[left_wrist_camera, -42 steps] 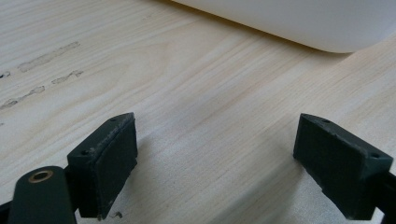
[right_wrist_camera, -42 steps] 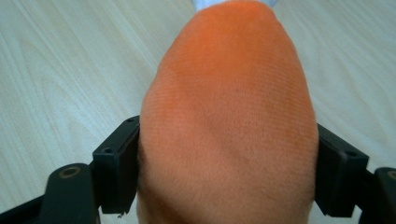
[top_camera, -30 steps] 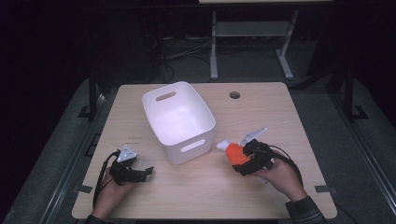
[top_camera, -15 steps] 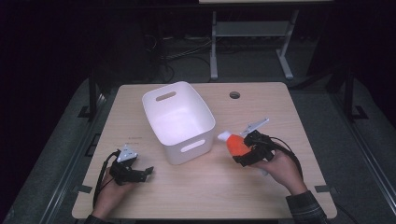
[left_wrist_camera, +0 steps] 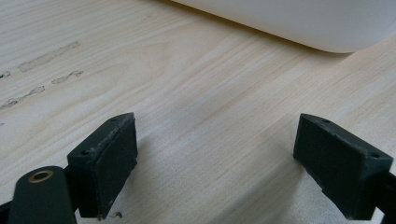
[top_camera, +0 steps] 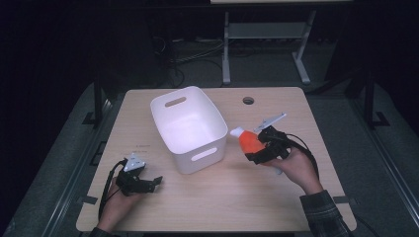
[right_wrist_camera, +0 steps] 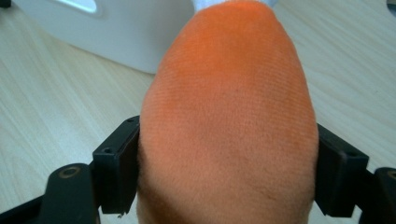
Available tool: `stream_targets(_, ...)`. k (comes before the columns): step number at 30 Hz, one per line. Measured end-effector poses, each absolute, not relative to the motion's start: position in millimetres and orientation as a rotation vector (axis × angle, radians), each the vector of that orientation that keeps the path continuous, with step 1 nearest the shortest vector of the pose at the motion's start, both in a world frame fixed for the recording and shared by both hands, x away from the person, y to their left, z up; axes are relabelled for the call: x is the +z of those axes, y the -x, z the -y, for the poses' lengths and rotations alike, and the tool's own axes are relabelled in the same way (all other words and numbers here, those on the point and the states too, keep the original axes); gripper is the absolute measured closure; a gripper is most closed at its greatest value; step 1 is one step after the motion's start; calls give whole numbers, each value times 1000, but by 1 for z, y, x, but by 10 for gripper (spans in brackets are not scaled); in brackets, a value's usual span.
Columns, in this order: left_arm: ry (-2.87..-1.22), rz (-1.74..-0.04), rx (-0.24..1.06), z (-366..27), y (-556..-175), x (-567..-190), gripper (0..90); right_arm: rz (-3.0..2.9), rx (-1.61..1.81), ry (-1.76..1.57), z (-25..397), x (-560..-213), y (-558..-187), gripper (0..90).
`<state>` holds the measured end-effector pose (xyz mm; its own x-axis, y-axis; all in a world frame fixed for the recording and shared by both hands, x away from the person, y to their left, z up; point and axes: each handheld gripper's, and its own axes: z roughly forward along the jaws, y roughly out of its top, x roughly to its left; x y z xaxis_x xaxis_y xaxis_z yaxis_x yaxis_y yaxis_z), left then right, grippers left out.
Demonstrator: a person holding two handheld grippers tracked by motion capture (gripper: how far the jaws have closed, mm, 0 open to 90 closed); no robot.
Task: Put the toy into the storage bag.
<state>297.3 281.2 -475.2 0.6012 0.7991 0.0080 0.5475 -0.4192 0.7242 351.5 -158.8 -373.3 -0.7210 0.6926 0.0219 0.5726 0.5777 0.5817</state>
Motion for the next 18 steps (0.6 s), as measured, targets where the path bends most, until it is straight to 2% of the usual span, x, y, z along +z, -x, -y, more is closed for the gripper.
stream_targets(18,-2132,-1059,464,-281,-297,-475,130,-2560,883,-1069,153,-344,-378,230)
